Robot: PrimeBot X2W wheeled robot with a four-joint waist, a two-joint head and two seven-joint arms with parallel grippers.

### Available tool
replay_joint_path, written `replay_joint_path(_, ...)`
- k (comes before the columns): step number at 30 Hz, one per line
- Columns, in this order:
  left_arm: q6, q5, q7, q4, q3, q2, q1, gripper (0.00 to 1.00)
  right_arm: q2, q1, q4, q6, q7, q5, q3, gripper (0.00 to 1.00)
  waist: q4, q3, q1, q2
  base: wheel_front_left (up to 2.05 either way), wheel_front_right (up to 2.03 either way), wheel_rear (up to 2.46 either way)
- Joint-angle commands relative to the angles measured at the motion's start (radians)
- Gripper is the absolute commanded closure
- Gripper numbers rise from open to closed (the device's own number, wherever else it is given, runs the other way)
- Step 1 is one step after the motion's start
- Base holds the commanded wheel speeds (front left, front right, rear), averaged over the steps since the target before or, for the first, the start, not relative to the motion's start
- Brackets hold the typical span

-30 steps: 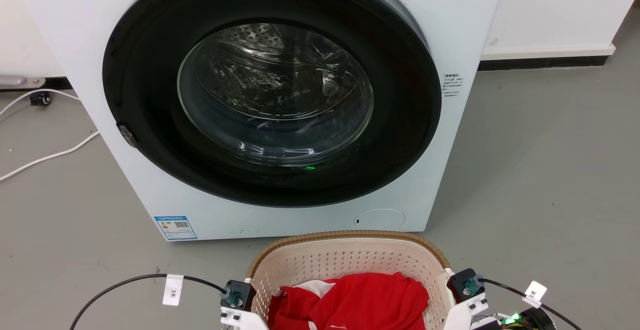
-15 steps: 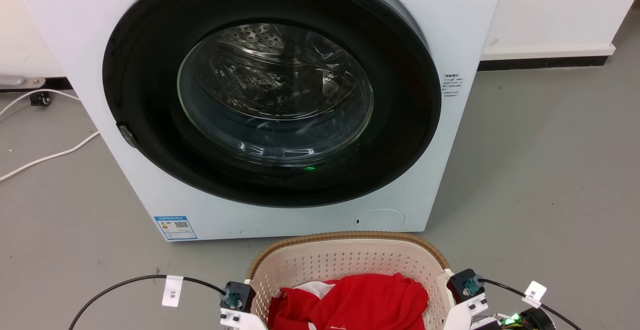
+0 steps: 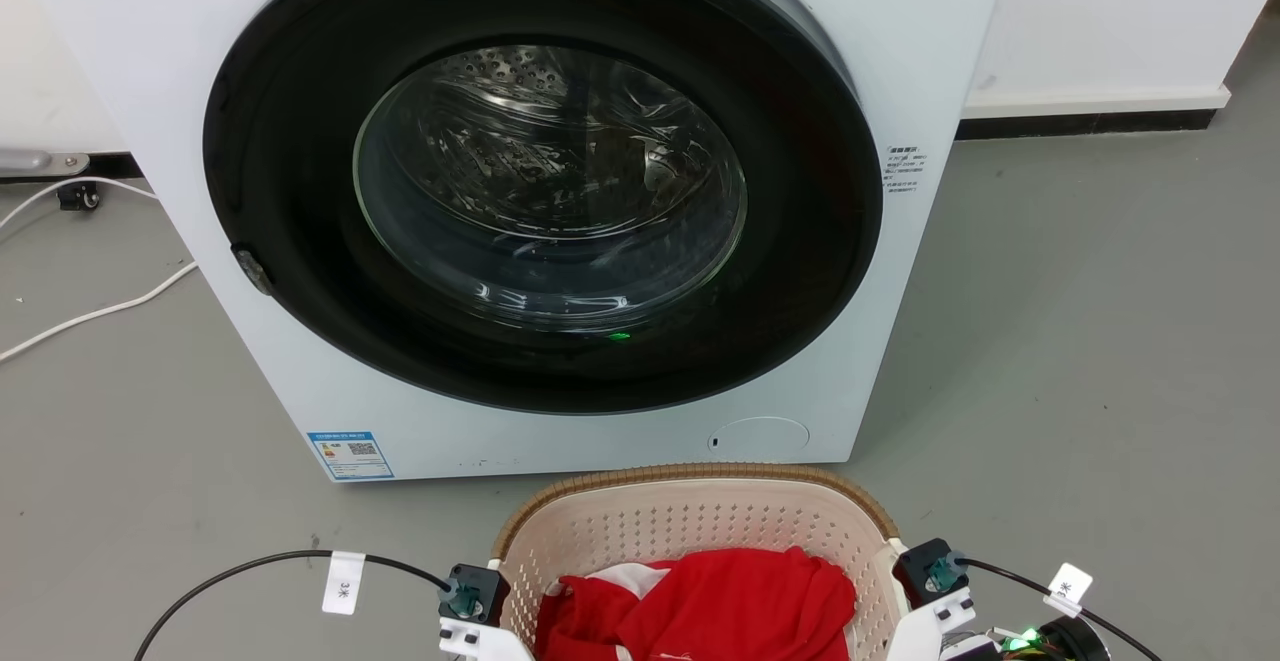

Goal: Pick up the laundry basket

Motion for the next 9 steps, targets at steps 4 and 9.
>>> replay_joint_path(4,-0.013,-0.006,-0.009,0.001,-0.009,0.014,-0.022,1.0,-0.017,-0.004,0.001,0.0,0.0,0.0,0.008,1.0,0.0,-0.001,-0.0001,-0.0001,0.0,0.0,0.0)
replay_joint_path(9,-0.013,-0.012,-0.012,0.002,-0.017,0.016,-0.024,1.0,-0.015,-0.004,0.001,0.0,0.001,0.0,0.009,1.0,-0.001,0.0,-0.0001,-0.0001,0.0,0.0,0.0)
